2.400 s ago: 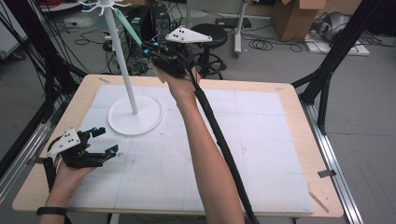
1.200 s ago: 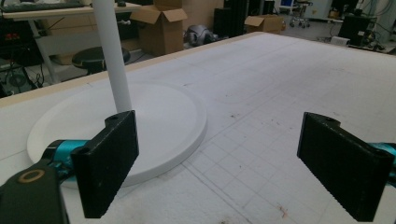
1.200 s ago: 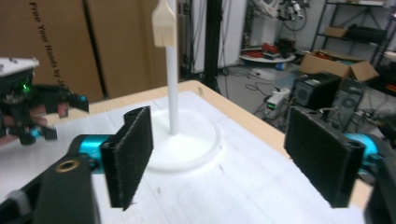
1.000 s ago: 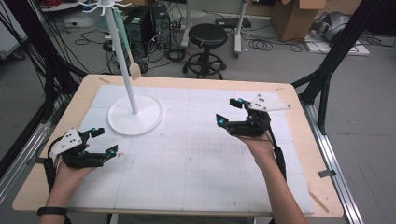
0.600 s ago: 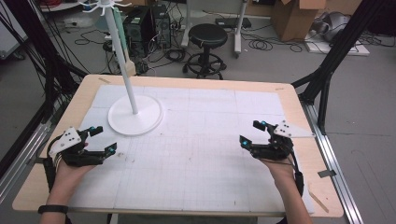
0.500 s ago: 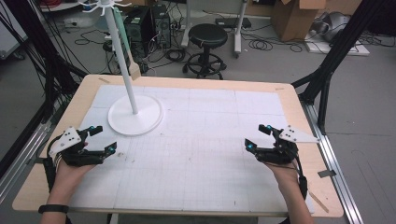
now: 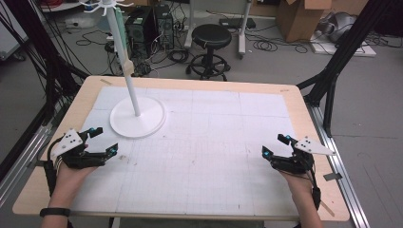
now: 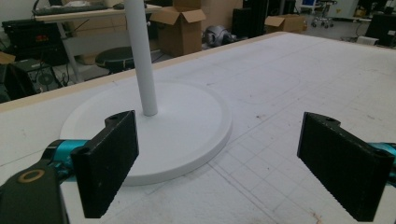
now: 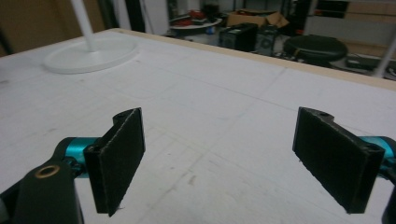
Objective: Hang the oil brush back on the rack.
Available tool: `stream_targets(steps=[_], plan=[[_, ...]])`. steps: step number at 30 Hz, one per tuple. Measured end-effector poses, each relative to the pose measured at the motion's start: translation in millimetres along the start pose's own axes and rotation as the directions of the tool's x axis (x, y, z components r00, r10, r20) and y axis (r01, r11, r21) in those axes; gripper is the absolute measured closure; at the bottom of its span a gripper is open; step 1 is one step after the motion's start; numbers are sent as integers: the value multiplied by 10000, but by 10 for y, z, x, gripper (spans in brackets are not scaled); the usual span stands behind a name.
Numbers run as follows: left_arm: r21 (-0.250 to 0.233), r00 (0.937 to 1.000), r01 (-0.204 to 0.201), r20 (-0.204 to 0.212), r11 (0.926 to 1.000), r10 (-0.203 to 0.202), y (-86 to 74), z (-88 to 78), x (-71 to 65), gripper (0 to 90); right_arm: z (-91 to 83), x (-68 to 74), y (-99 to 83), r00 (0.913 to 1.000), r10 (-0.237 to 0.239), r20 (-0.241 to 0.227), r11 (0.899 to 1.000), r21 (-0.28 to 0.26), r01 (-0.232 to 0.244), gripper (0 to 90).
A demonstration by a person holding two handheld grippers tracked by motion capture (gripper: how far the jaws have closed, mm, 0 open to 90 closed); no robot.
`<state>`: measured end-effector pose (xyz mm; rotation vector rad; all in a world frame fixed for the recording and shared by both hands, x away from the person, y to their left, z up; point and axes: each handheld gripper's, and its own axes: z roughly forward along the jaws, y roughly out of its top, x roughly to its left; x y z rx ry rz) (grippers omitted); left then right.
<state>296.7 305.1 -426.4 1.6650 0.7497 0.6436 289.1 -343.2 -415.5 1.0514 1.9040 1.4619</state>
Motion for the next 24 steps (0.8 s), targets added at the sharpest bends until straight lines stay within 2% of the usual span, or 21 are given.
stream_targets(steps=[3, 10, 24], plan=[[30, 10000, -33, 8, 10000, 33, -2, 5, -4, 132, -10, -49, -36, 9993, 153, 337, 9999, 20, -154, 160], [126, 10000, -40, -22, 9999, 40, -11, 16, -6, 132, -5, -106, -61, 9983, 207, 537, 9994, 274, -222, 157], [184, 9999, -105, -46, 9998, 106, -14, 17, -7, 132, 3, -105, -63, 9987, 168, 473, 9994, 282, -182, 156]])
